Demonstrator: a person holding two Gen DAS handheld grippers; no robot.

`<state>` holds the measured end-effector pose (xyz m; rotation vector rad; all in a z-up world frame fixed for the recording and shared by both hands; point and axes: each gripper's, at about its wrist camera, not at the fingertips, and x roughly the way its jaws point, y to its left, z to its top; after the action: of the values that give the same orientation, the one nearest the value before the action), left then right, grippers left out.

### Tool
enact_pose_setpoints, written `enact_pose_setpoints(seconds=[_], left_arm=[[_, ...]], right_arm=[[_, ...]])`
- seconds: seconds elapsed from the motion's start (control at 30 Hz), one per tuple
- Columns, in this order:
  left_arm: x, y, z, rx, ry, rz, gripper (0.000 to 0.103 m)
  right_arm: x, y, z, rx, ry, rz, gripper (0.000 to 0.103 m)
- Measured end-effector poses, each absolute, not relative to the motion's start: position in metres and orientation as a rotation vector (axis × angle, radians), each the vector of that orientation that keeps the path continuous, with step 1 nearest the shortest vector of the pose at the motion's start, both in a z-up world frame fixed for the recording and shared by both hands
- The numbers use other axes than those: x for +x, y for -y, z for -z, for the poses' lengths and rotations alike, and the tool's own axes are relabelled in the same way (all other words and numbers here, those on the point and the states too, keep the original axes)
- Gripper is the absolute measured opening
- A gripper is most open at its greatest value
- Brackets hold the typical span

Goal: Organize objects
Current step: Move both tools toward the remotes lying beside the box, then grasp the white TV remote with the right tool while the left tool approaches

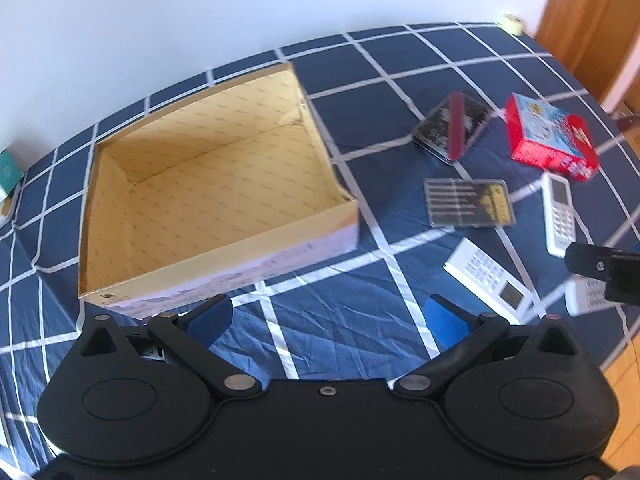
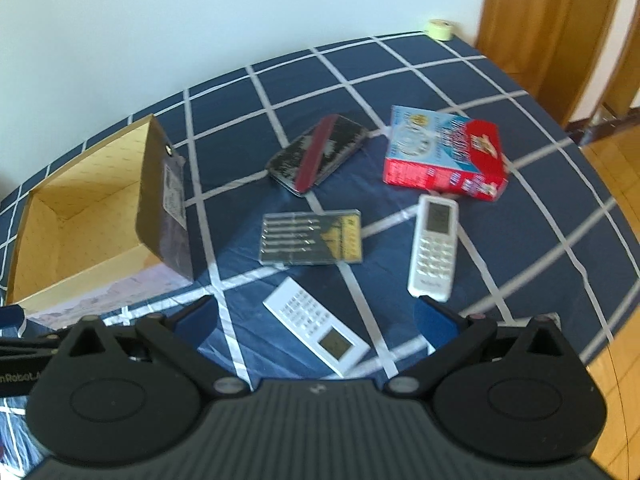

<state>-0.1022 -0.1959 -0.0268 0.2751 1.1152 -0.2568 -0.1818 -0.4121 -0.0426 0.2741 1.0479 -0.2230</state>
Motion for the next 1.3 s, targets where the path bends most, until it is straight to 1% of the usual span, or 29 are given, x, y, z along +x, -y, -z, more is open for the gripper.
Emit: enact_pose_setpoints(seconds=[0.33,0.6,0.93,1.3], left_arm=[[-0.125,0.214,0.036,0.296,-1.131,0.352,0.103],[-0.133,0.246,0.045,0.303,-1.152,0.396,0.103],[-0.14,0.316,0.069,0.299,-1.202,0.391,0.103],[-0.146,0.397,0.122,0.288,-1.334,0.369,0.103]], right_arm=[[-0.229,0.426,0.042,0.292,-1.052,0.328,0.103],[-0.248,0.456,0.049,0.309,-1.051,0.38,0.103],[-0.247,0.532,0.075,0.384,-1.121,0.333,0.103],[-0.232,0.615,0.121,0.405,-1.252,0.257,0.103]])
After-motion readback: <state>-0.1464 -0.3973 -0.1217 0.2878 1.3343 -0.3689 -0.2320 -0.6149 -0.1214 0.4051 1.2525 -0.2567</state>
